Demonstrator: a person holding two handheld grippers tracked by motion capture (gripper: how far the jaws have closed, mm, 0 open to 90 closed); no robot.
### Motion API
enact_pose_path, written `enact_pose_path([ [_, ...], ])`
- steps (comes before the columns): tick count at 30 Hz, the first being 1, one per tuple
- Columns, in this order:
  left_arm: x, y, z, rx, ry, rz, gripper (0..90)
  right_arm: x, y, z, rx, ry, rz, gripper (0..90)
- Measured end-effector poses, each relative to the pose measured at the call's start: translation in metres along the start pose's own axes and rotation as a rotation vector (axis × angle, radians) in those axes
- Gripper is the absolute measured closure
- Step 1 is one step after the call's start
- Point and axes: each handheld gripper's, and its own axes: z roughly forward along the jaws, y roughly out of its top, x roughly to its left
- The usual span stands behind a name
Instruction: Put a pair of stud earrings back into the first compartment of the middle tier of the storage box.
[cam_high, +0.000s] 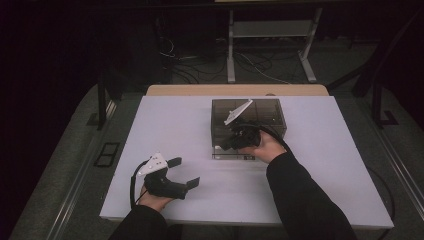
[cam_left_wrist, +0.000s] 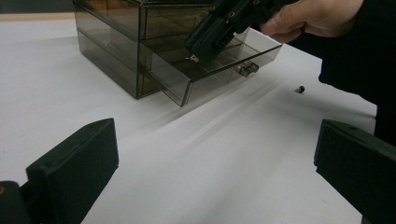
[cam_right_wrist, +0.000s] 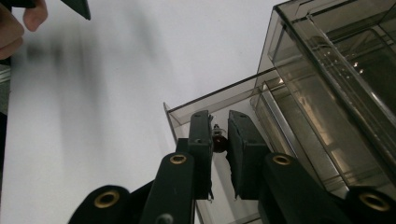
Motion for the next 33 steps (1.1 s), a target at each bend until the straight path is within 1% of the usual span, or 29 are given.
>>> enact_pose_path([
  [1, 0.0, 0.0, 0.0, 0.0, 0.0, 0.0, 0.0, 0.0, 0.0, 0.0, 0.003, -0.001, 0.007, 77.7],
  [2, 0.0, 0.0, 0.0, 0.0, 0.0, 0.0, 0.0, 0.0, 0.0, 0.001, 0.003, -0.003, 0.008, 75.0],
  [5, 0.0, 0.0, 0.0, 0.0, 0.0, -0.001, 0.0, 0.001, 0.0, -0.001, 0.01, -0.009, 0.009, 72.2],
  [11, 0.0, 0.0, 0.0, 0.0, 0.002, -0.002, 0.0, 0.006, -0.001, -0.019, -0.021, -0.016, 0.017, 62.6],
  [14, -0.001, 0.0, 0.0, 0.001, 0.003, -0.002, 0.0, 0.008, -0.002, -0.028, -0.022, -0.034, 0.022, 52.4],
  [17, -0.001, 0.0, 0.0, 0.001, 0.004, -0.002, 0.0, 0.01, -0.004, -0.038, -0.034, -0.06, 0.035, 37.7],
  [19, 0.0, 0.0, 0.0, 0.002, 0.005, -0.002, 0.0, 0.011, -0.006, -0.043, -0.04, -0.052, 0.039, 26.9],
  [21, 0.0, 0.0, 0.0, 0.003, 0.005, -0.001, 0.0, 0.011, -0.009, -0.048, -0.041, -0.04, 0.04, 18.4],
  [22, 0.0, 0.0, 0.0, 0.002, 0.005, -0.001, 0.0, 0.011, -0.011, -0.051, -0.045, -0.027, 0.047, 17.6],
  [23, 0.0, 0.0, 0.0, 0.002, 0.006, -0.002, 0.0, 0.011, -0.013, -0.053, -0.044, -0.009, 0.057, 10.9],
  [24, 0.0, -0.001, 0.0, 0.002, 0.006, -0.003, 0.0, 0.011, -0.015, -0.055, -0.036, -0.003, 0.059, 9.6],
  [26, 0.0, -0.001, 0.0, 0.002, 0.007, -0.002, 0.0, 0.013, -0.019, -0.059, -0.035, -0.01, 0.07, 9.5],
  [27, 0.0, -0.001, 0.0, 0.002, 0.007, -0.002, 0.0, 0.014, -0.022, -0.062, -0.046, -0.013, 0.07, 6.3],
  [28, -0.001, -0.001, 0.0, 0.001, 0.008, -0.004, 0.0, 0.015, -0.024, -0.064, -0.055, -0.019, 0.082, 0.8],
  [29, -0.001, -0.001, 0.0, 0.0, 0.008, -0.004, 0.0, 0.015, -0.026, -0.067, -0.057, -0.032, 0.101, 0.2],
  [33, 0.0, 0.0, -0.001, -0.001, 0.01, -0.004, 0.0, 0.016, -0.037, -0.078, -0.068, -0.054, 0.123, 0.2],
])
